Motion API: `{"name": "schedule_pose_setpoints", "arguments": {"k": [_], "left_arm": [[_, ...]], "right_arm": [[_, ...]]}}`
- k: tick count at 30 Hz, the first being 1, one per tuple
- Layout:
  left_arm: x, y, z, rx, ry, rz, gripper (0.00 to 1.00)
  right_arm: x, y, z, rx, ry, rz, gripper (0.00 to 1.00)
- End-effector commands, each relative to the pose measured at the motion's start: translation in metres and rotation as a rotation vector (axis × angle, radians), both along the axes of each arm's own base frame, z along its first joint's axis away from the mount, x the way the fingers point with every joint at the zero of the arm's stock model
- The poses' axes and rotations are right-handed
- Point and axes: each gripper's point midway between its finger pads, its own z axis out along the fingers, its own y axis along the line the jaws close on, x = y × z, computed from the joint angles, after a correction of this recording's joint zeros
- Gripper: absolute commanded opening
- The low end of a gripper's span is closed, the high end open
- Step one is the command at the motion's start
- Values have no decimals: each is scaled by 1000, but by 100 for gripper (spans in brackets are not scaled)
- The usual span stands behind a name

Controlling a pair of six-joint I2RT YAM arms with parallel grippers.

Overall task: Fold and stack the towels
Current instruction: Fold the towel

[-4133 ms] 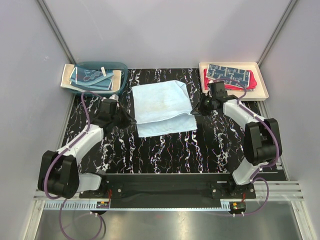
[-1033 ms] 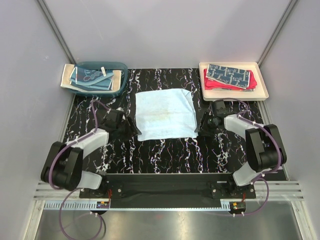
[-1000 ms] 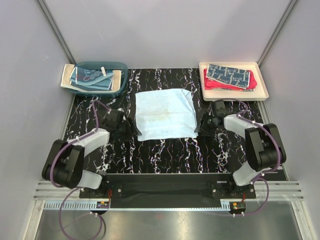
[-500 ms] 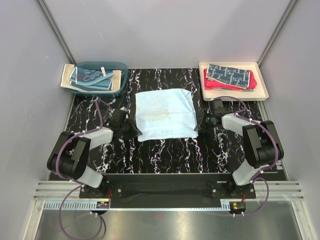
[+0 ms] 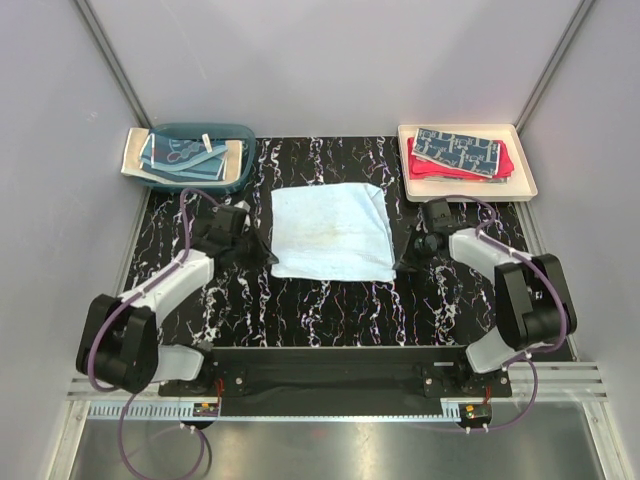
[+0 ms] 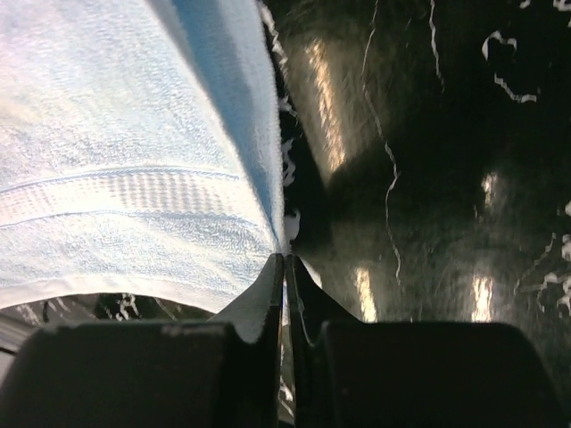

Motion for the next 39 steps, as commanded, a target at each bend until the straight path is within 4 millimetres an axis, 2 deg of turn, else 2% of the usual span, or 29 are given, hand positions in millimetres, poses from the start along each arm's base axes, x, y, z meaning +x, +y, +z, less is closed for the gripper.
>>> {"name": "schedule_pose_setpoints", "arguments": {"k": [1,5,9,10,11,12,13,14,15,16,17,18,19,20,21,22,24,26,27,28,29,30,31,32,33,34,35,36,39], "left_arm": [[-26,8,2,26,72,-19,0],[-54,17,-16,34,137,-8,0],[-81,23,-36,29,207,13,0],[-89,24,-43,30,227,13,0],[-93,26,-46,33,235,17,0],[-97,28,-49,40,249,22,0],[-98,30,-51,48,257,28,2],[-100,30,-51,51,263,27,18],[-101,32,-50,60,260,24,28],[-99,33,-47,67,249,19,39],[-95,34,-38,78,233,15,44],[-90,39,-32,112,205,10,47],[-87,41,-25,127,184,8,50],[-78,42,-8,139,150,12,54],[-73,46,3,164,107,4,54],[-69,48,10,175,84,8,54],[-56,45,36,185,12,-17,49],[-45,37,51,163,-36,-32,44],[-43,21,58,133,-56,-81,42],[-42,12,61,122,-62,-97,41],[-37,-1,64,102,-83,-119,40],[-45,-25,66,72,-87,-185,39],[-45,-38,58,71,-65,-212,37],[-41,-55,61,38,-94,-243,36],[-52,-77,59,5,-85,-306,35],[-53,-92,49,5,-60,-336,35],[-58,-116,52,-24,-89,-395,35],[-61,-130,48,-40,-81,-435,34],[-67,-173,40,-63,-99,-524,33]], "right_arm": [[-18,3,26,32,-7,27,7],[-48,8,35,82,6,36,7],[-84,25,28,115,40,27,7],[-100,28,22,117,54,37,7],[-103,32,21,138,54,14,7],[-112,29,13,135,73,-1,13],[-113,28,18,144,46,-10,20],[-112,22,16,121,29,-38,26],[-109,19,25,118,-9,-49,36],[-104,12,27,81,-32,-76,39],[-100,10,33,70,-59,-77,42],[-87,12,52,70,-112,-80,45],[-81,6,57,34,-123,-94,45],[-74,7,65,26,-146,-85,45],[-59,13,86,41,-197,-81,44],[-46,15,89,33,-212,-79,43],[-17,22,103,38,-246,-78,39],[12,30,113,55,-298,-76,34],[33,30,127,64,-336,-94,31],[51,32,115,60,-314,-94,28],[63,33,114,65,-319,-100,28],[84,30,106,58,-309,-124,28],[97,32,105,68,-319,-131,27],[106,33,101,71,-312,-135,26],[120,37,107,79,-329,-137,26],[129,38,90,70,-303,-143,26],[135,40,86,69,-297,-147,25],[143,42,77,69,-283,-151,25],[157,46,67,81,-280,-170,25]]}}
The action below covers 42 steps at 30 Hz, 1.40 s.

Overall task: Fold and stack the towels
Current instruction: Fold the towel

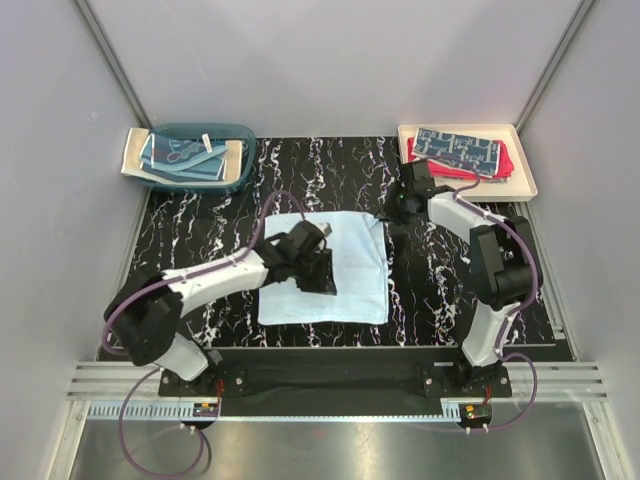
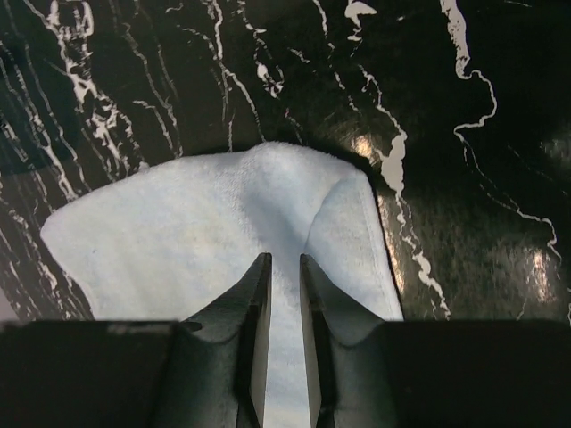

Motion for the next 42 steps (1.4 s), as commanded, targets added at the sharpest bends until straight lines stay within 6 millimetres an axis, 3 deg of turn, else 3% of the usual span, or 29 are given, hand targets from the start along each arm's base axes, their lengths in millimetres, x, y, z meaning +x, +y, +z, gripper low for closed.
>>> {"name": "schedule_pose_setpoints", "arguments": {"k": [1,3,8,16,32,37,42], "left_arm": [[12,-62,29,-166,-94,-81,33],[10,-82,20,-200,-90,-110,33],[2,-102,-13,-195,-45,-133,32],[-17,-104,-52,-123,36,-133,31],[-27,-96,-72,-73,82,-109,29],[-29,-93,-76,-61,92,-107,29],[-32,-89,-80,-46,108,-103,27]], "right_arm": [[30,9,8,32,-69,-20,25],[35,9,1,34,-61,-31,26],[36,8,-33,17,-12,-53,30],[40,5,-41,21,-24,-82,33],[34,3,-60,16,4,-87,22],[39,-3,-57,18,2,-98,11],[47,-15,-47,36,-4,-106,8]]}}
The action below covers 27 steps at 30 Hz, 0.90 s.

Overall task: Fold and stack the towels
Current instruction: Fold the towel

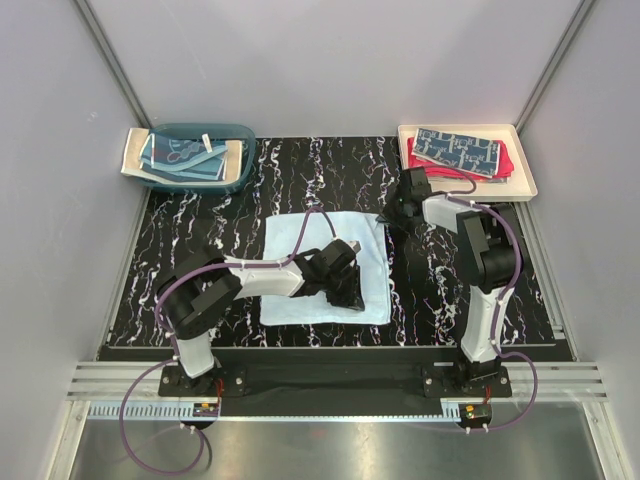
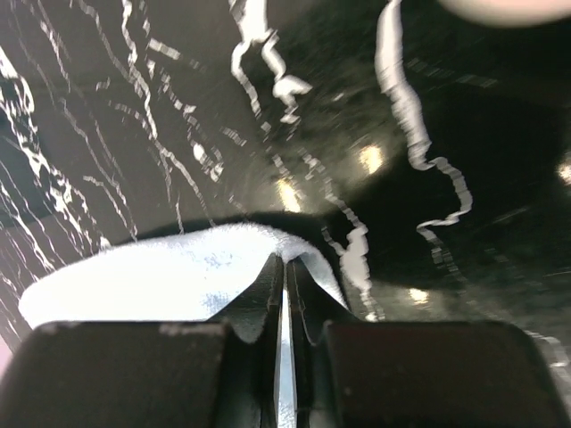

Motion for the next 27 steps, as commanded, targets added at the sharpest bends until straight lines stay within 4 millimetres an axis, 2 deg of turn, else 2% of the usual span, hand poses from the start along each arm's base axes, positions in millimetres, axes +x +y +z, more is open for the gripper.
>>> {"name": "schedule_pose_setpoints", "arguments": {"k": [1,6,11,13,14,16,20,21,22,24,25,27], "left_arm": [[-7,6,-15,36,24,2,27],[-11,10,-20,47,41,5,25],[-14,13,-25,55,56,5,24],[-15,12,-25,48,59,4,24],[-15,11,-25,48,60,5,24],[-15,10,-25,45,62,2,24],[-15,3,-17,13,62,-21,24],[-11,-1,-10,-6,50,-25,26],[-5,-6,5,-39,22,-32,28],[3,-10,22,-55,-4,-33,32],[16,-16,47,-101,-47,-34,35],[26,-15,67,-117,-74,-25,38]], "right_arm": [[20,-11,19,19,-48,-14,8],[29,-25,27,45,-49,-18,8],[36,-27,30,70,-46,6,10],[41,-27,35,73,-52,23,13],[41,-28,31,70,-38,25,15],[40,-30,30,58,-32,30,25],[37,-40,37,35,-43,15,33],[35,-41,39,23,-45,16,33],[34,-44,41,10,-48,11,34],[31,-50,45,-31,-50,10,40],[32,-52,49,-42,-53,11,42],[30,-56,51,-67,-48,19,45]]}}
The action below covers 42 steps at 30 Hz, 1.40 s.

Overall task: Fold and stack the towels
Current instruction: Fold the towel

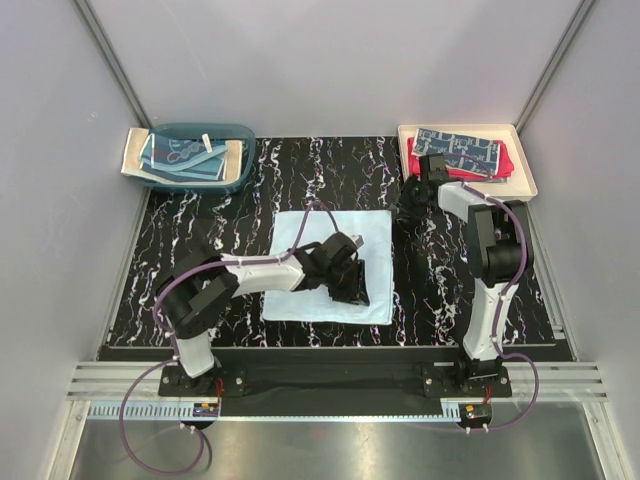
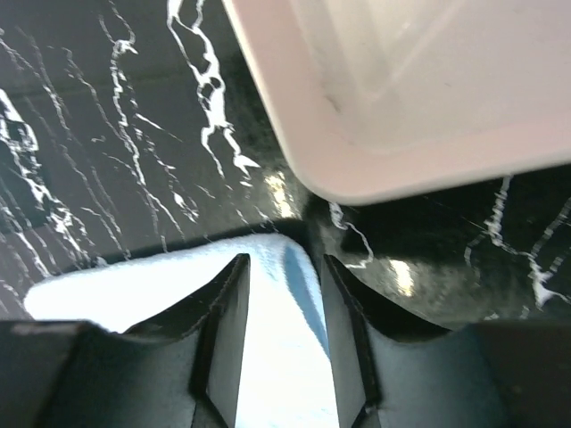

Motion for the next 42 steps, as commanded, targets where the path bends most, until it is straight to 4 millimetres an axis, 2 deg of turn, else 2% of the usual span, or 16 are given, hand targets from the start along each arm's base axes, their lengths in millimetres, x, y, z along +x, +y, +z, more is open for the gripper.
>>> {"name": "schedule_pose_setpoints", "arguments": {"k": [1,2,4,5,6,8,9,10,11,12,15,16,19,27,34,42], "left_arm": [[33,-8,68,-108,-110,-1,41],[45,-9,89,-131,-151,18,41],[69,11,99,-84,-181,89,42],[87,23,110,-58,-231,159,43],[96,40,107,-13,-222,206,43],[136,83,105,52,-258,350,44],[146,102,99,106,-261,398,44],[166,129,95,149,-277,465,45],[177,143,91,176,-285,493,45],[192,164,82,223,-267,540,44],[215,192,70,278,-261,550,43],[227,195,65,304,-263,531,42],[243,204,57,337,-249,502,41],[263,234,25,447,-190,502,41],[285,242,2,473,-155,506,41],[299,246,-6,461,-153,524,41]], "right_arm": [[7,-13,40,-67,-79,8,46],[7,-15,44,-75,-90,5,46],[5,-15,46,-84,-97,17,46],[5,-15,49,-83,-104,23,46],[4,-15,49,-91,-106,38,46],[6,-12,46,-91,-99,69,45],[4,-13,45,-99,-88,81,45],[4,-11,44,-97,-88,88,44],[6,-10,46,-91,-101,91,44],[6,-9,46,-89,-106,94,43],[7,-7,42,-87,-105,114,42],[7,-6,42,-86,-108,122,40],[5,-2,43,-85,-113,143,39],[1,4,37,-85,-104,175,38],[2,4,30,-104,-87,185,37],[6,2,21,-124,-68,189,38]]}}
